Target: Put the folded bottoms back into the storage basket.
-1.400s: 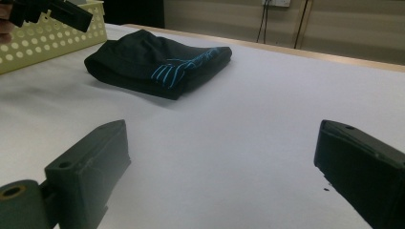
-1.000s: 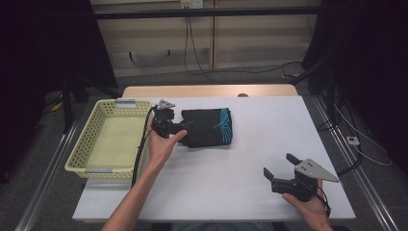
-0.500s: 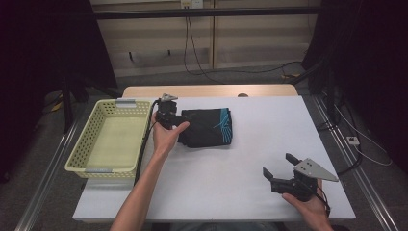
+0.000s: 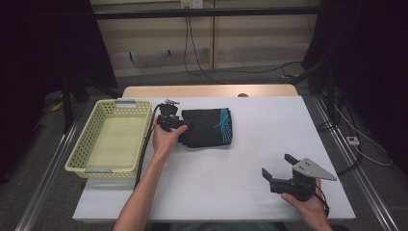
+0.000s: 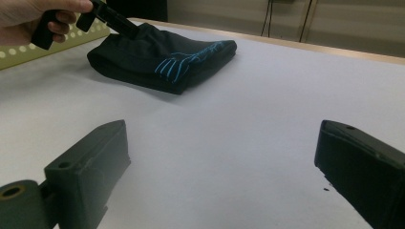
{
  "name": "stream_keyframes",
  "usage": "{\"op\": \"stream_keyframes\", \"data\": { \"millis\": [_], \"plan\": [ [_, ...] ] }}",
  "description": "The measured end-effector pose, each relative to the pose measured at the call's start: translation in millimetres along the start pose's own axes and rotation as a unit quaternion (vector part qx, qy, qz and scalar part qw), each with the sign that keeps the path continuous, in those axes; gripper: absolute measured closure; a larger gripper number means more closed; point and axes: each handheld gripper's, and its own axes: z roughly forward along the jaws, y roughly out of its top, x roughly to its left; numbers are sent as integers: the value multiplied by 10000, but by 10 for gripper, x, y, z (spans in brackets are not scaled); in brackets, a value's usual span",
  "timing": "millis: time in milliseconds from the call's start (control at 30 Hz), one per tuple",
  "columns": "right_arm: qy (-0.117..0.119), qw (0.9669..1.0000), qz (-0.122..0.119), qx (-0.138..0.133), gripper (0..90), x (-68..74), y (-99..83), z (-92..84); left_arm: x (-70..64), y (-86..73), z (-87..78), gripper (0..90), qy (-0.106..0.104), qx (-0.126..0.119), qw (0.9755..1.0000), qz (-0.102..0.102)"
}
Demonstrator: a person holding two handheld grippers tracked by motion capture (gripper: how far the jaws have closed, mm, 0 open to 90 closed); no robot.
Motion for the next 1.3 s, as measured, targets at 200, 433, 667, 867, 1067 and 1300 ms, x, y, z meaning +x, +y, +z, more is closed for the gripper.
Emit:
{"op": "stream_keyframes", "data": {
  "millis": [200,433,667,867,1067,1300],
  "plan": [
    [16,10000,0,12,41,-1,-2,-9,94,-63,61,319,-208,218,9988,-395],
    [-1,10000,28,71,41,4,-5,2,93,-122,93,350,-611,240,9958,-643],
    [-32,10000,7,70,42,-2,-5,4,15,-131,135,456,-833,230,9924,-875],
    [2,10000,0,78,44,2,-6,3,-8,-127,169,629,-939,344,9895,-1047],
    [31,10000,-7,93,45,2,-6,9,-36,-121,174,745,-1000,405,9895,-960],
    [50,9999,3,94,46,-7,-6,5,-69,-105,114,761,-944,73,9916,-877]
  ]
}}
